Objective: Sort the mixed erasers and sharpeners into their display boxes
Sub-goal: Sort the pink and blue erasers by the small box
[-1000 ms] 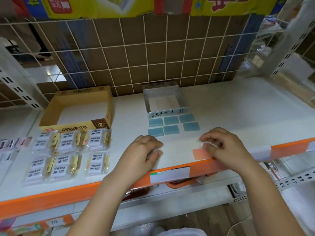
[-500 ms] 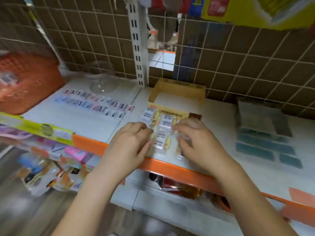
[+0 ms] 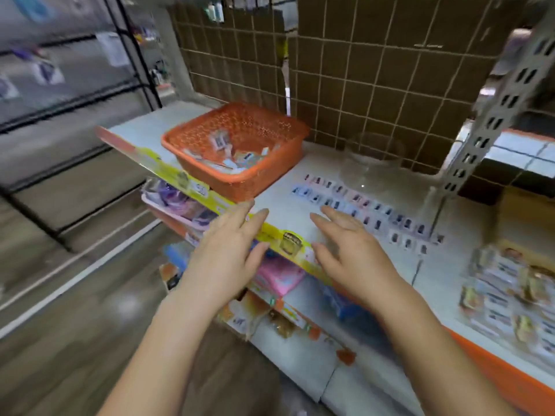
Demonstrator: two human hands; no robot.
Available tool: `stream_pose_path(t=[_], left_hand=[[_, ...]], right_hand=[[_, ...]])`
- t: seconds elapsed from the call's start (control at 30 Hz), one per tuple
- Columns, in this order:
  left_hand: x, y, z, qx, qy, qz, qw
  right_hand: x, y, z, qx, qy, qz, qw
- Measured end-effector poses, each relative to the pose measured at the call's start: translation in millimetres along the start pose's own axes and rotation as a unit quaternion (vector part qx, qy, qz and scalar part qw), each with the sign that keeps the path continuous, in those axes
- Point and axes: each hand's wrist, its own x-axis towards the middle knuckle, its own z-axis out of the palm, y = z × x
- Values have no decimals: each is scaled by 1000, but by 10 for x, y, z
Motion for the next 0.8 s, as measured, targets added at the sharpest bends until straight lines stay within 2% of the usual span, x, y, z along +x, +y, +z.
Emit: stream_pose_path(t=[0.2,0.43,0.53,0.63,0.8], left_hand=[[328,-731,-144,31,24,-30,999],[1045,-1433,-205,53,34,-33,997],[1372,-1686,-163,52,22,-29,998],[1712,-1902,-88,49,-22,-35,998],[2259,-2115,85,70,-118,4,991]], right_hand=[[701,-353,138,-2,9,-25,1000],[1783,-347,215,4,41,-53,998],[2223,-336,249,-20,13,-48,999],[2574,-335,321,-20,-12,-23,999],[3062,-403,386,5,-122,50,991]])
